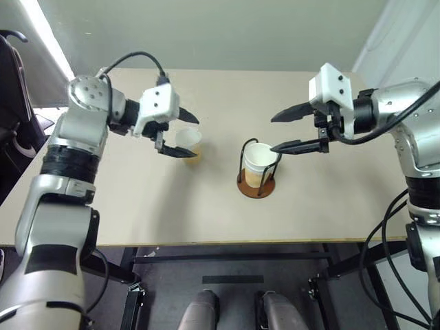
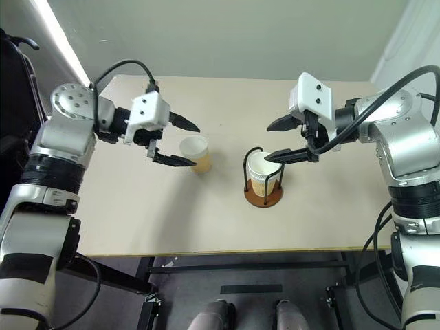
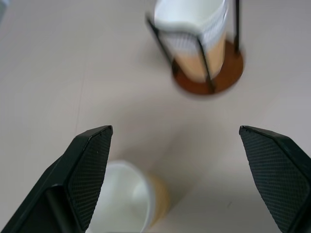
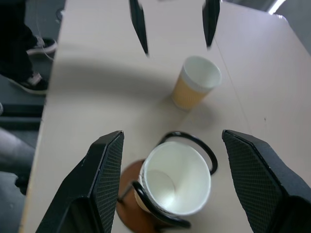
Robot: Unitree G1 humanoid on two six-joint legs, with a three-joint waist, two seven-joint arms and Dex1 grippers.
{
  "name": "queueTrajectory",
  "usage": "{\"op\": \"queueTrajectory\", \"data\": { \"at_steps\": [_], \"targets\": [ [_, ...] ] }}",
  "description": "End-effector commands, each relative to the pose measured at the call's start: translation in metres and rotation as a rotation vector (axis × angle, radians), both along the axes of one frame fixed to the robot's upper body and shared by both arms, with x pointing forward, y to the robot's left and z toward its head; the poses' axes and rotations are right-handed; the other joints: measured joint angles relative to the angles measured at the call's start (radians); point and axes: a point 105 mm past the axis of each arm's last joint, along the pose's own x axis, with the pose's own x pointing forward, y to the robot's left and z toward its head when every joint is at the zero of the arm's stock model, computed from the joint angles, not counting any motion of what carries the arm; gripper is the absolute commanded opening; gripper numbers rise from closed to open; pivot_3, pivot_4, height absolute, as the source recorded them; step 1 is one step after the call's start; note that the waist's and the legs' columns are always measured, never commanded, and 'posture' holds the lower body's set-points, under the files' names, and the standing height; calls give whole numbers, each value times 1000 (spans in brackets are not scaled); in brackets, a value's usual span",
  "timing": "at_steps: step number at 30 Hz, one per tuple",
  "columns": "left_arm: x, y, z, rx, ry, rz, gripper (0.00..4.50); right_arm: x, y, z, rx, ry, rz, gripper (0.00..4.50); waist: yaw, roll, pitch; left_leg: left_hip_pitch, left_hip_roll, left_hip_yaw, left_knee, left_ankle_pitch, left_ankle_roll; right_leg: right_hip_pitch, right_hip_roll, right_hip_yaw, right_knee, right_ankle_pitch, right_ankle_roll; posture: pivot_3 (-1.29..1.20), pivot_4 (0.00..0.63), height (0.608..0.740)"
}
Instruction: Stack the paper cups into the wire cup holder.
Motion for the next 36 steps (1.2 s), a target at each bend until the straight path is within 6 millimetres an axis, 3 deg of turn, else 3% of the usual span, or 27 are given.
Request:
{"op": "queueTrajectory", "data": {
  "at_steps": [1, 5, 14, 23, 36],
  "targets": [
    [9, -1, 12, 53, -123, 6, 4500, -14, -1, 22, 59, -58, 31, 3232, 0, 0, 0, 0, 0, 0, -1, 0, 0, 0, 0, 0, 0, 0, 0, 0, 150, 740],
    [26, -5, 2, 183, -175, 38, 4500, -22, 0, 38, 138, -77, 39, 3232, 5, 0, 0, 0, 0, 0, -2, 1, 0, -1, 0, 0, 0, 0, -1, 0, 150, 740],
    [39, -18, -10, 336, -270, 8, 4500, -28, -7, 46, 199, -58, 8, 3232, 4, 0, 0, -1, 0, -1, -5, 1, -1, -3, 0, -1, 0, 4, 5, 0, 150, 740],
    [44, -9, -17, 426, -287, 29, 4500, -29, -20, 42, 184, -48, -43, 3232, 5, 0, 0, -1, 0, -1, -4, 1, -2, -3, 0, -1, 0, 4, 5, 0, 150, 740],
    [42, 8, -36, 507, -223, 51, 4500, -26, -23, 36, 166, -46, -59, 3232, 5, 0, 0, -1, -1, 0, -4, 1, -2, -3, 2, -2, 2, 4, 6, 0, 150, 740]
  ]
}}
